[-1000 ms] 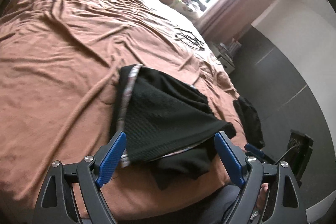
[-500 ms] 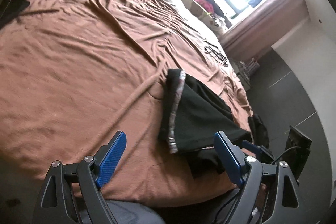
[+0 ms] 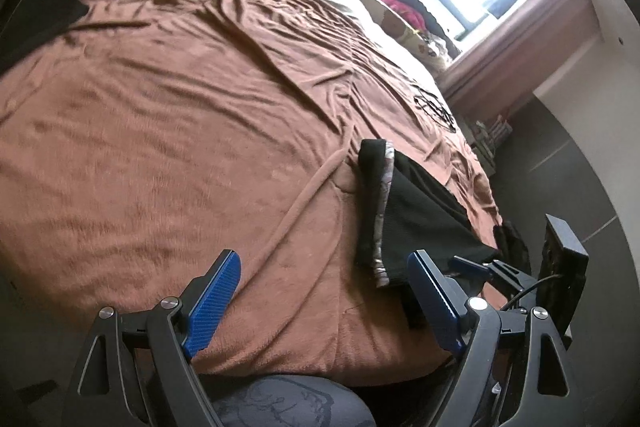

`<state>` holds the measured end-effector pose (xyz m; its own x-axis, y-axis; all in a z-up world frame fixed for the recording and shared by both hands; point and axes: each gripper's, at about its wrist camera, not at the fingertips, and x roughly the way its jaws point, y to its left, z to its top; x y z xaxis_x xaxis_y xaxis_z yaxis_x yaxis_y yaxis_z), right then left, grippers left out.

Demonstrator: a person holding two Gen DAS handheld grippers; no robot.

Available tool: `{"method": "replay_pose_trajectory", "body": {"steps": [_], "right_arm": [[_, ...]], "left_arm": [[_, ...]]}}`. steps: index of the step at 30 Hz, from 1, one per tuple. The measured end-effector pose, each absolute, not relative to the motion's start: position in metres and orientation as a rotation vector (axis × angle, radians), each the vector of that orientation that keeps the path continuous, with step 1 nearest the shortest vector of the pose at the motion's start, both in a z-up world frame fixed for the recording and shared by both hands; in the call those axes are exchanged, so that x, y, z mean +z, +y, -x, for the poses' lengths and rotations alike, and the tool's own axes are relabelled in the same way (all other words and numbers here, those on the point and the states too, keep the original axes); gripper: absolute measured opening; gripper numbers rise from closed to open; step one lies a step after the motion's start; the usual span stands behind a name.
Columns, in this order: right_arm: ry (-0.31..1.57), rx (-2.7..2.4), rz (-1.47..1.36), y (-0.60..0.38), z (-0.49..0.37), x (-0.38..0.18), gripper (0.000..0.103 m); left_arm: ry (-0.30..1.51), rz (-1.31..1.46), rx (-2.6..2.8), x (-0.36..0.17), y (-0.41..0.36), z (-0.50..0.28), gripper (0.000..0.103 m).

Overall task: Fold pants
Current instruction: 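Move the right tool to the floral-lined edge and grasp it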

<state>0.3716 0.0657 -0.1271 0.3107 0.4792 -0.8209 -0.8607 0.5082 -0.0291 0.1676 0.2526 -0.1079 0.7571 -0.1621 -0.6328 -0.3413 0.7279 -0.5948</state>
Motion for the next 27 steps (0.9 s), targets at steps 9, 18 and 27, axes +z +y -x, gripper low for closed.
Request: {"method": "replay_pose_trajectory", "body": {"steps": [9,18,27], "right_arm": [[0.87,0.904,0.71,0.111,-0.374,-0.159,0.071],[0.796,0.866,0.858,0.139,-0.361,-0.177,0.05],[0.824,0.91,0.596,0.104,-0.397,-0.136,0.004]], "left_arm": [[0.658,0.864,0.118,-0.133,0.255,-0.159,0.086],[0.612,0.844,0.14,-0.13,0.253,-0.156,0.086],[0.62,0.851,0.164,-0.133,0.255,-0.156,0.086]]}}
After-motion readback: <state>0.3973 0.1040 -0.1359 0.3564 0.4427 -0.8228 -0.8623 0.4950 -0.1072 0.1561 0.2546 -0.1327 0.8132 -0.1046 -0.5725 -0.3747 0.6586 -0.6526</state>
